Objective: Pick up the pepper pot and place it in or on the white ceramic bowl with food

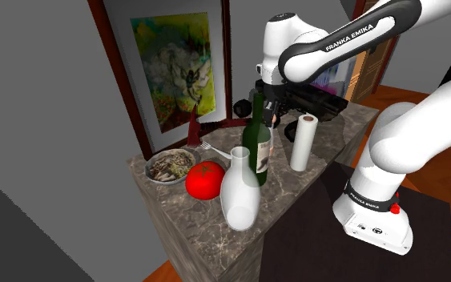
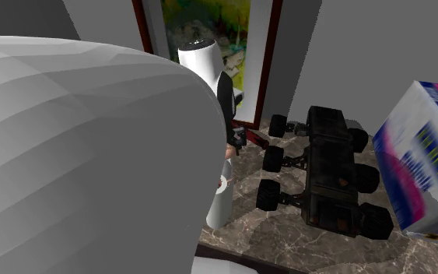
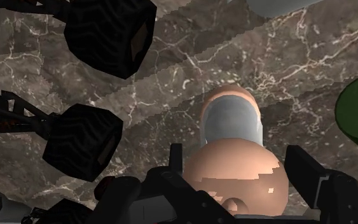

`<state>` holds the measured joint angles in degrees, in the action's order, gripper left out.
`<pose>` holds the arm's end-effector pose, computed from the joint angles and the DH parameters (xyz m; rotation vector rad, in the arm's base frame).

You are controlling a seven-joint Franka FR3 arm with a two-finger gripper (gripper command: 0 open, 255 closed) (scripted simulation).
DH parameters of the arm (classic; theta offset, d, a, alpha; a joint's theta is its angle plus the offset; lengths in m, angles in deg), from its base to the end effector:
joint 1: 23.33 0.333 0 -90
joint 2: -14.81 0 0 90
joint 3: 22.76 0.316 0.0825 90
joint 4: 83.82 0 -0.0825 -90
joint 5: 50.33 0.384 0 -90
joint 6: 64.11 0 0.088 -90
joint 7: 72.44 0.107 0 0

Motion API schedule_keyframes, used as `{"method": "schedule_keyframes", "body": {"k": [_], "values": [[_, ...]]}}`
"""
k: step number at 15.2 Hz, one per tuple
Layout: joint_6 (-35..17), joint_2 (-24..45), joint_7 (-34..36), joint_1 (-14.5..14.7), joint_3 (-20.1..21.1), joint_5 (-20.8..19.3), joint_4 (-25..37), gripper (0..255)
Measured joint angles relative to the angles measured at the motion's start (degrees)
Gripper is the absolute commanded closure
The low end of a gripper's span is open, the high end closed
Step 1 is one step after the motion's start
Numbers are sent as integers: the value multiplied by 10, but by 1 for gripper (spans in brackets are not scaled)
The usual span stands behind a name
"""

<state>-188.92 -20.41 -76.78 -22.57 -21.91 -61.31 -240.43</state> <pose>0.3506 0.0024 0.4082 2.9542 0.3059 0.0815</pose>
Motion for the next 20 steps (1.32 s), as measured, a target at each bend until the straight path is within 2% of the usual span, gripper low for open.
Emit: {"method": "schedule_keyframes", "body": {"k": [8, 20], "values": [[10, -4, -2, 0, 0, 1, 7, 255], [114, -36, -19, 5, 0, 12, 79, 255]]}}
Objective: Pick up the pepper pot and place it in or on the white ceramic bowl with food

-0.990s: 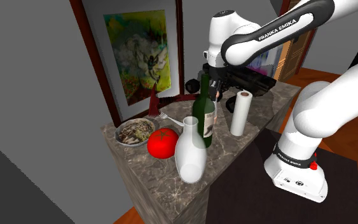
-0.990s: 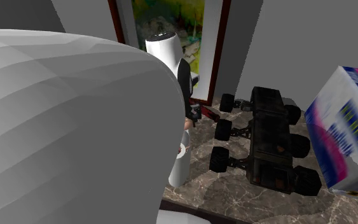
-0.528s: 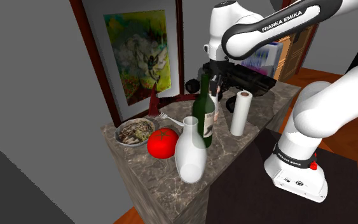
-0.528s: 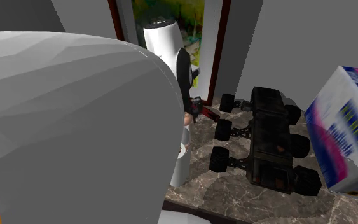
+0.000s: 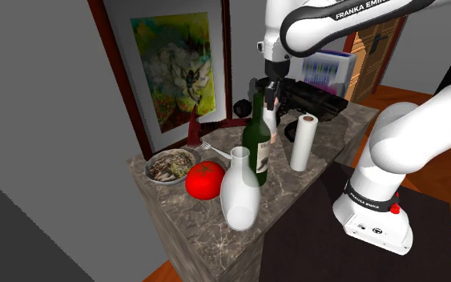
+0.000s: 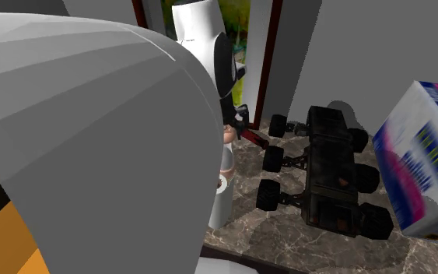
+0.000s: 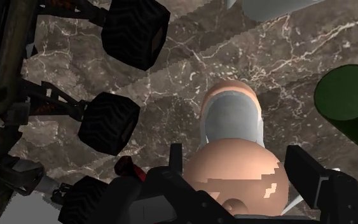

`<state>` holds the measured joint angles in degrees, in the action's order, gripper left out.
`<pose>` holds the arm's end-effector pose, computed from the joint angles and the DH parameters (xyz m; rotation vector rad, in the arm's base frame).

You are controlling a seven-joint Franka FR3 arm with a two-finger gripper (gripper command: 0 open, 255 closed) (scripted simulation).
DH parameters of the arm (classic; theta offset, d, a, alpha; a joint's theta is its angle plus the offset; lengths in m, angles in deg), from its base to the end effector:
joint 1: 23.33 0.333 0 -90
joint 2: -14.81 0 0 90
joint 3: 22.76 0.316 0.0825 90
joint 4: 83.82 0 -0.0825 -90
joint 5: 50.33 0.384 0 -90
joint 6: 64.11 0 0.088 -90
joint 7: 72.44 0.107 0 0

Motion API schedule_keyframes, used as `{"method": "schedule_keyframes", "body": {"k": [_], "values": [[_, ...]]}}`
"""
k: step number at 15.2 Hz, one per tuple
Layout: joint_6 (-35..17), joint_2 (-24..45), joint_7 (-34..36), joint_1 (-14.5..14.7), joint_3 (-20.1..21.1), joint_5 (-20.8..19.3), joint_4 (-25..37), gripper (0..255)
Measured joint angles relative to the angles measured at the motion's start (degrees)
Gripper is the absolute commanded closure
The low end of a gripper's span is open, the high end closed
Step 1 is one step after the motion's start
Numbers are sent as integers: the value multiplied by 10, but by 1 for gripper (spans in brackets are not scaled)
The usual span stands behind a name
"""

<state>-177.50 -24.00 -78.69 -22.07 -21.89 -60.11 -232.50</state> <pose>0.3503 0.0025 0.4776 2.9544 0.3058 0.0812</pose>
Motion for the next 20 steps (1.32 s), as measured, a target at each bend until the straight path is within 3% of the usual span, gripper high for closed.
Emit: {"method": "schedule_keyframes", "body": {"k": [15, 20], "values": [[112, -4, -18, 1, 2, 7, 109, 255], [123, 56, 27, 15, 42, 26, 173, 255]]}}
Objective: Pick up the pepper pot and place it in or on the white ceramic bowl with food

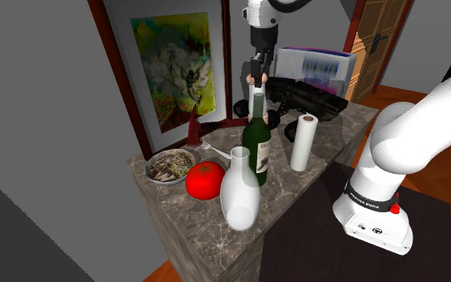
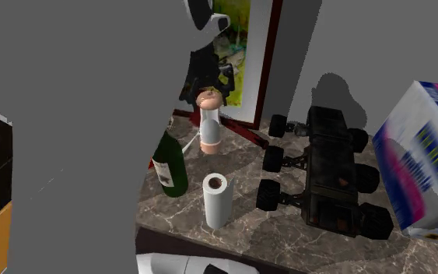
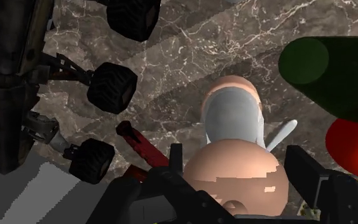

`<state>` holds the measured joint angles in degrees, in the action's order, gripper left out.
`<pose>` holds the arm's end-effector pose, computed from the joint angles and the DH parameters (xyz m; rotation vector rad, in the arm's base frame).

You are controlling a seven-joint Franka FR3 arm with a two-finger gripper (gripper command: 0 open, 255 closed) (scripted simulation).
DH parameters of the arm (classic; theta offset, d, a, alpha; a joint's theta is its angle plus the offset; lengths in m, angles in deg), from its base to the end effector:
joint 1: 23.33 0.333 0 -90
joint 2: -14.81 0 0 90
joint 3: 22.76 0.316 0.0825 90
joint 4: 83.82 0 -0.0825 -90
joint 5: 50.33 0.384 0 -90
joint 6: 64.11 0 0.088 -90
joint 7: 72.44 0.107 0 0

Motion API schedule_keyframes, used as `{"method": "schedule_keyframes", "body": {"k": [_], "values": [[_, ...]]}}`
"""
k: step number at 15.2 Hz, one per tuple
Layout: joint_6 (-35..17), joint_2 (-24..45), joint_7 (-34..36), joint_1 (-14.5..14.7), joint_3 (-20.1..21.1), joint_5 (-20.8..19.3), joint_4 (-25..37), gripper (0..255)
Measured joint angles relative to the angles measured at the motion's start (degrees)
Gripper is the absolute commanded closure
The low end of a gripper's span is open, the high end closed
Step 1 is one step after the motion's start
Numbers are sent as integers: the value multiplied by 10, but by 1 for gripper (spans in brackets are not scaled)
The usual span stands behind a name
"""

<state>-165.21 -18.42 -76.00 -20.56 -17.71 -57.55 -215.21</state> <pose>0.3787 0.0467 0.5676 2.9537 0.3064 0.0806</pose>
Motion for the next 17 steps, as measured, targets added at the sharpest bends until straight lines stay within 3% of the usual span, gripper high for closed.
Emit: {"method": "schedule_keyframes", "body": {"k": [9, 17], "values": [[30, 147, 98, 21, 81, 11, 163, 255], [90, 311, 189, 46, 144, -23, 366, 255]]}}
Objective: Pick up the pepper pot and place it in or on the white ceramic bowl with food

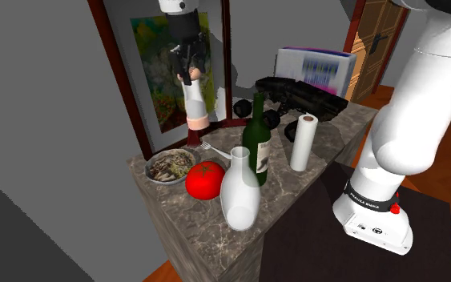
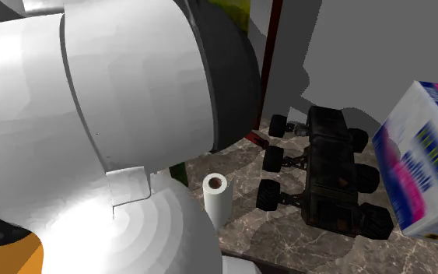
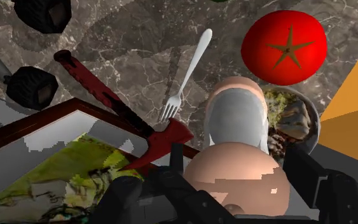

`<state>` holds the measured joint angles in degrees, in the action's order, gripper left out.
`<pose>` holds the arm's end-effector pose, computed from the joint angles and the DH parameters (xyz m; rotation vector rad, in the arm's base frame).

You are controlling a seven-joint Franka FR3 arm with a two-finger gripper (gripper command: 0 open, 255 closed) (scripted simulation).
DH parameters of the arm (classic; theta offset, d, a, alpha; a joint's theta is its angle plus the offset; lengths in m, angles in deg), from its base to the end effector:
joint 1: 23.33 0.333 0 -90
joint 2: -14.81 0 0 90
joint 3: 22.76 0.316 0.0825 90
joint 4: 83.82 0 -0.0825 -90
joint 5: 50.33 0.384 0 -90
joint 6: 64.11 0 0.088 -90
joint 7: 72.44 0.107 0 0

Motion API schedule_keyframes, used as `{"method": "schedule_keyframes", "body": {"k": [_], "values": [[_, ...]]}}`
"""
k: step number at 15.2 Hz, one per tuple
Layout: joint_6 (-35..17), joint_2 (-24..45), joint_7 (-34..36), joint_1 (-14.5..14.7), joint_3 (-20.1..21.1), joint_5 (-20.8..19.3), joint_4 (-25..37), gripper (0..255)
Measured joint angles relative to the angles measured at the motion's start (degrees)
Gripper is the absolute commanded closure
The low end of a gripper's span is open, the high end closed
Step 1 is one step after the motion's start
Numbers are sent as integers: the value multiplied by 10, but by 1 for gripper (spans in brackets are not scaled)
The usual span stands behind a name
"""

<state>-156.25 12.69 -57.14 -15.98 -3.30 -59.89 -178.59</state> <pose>0.4935 0.2338 0.6092 2.9535 0.3079 0.0804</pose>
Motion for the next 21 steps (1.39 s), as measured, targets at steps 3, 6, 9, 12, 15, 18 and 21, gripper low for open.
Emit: {"method": "schedule_keyframes", "body": {"k": [3, 6, 9, 12, 15, 18, 21], "values": [[33, 73, 35, 21, 20, -25, 94, 255], [80, 159, 61, 51, 32, -59, 216, 255], [127, 240, 79, 91, 37, -91, 334, 255], [109, 240, 86, 90, 37, -90, 315, 255], [80, 230, 91, 83, 38, -85, 276, 255], [51, 221, 94, 76, 38, -81, 238, 255], [24, 213, 98, 71, 38, -78, 203, 255]]}}
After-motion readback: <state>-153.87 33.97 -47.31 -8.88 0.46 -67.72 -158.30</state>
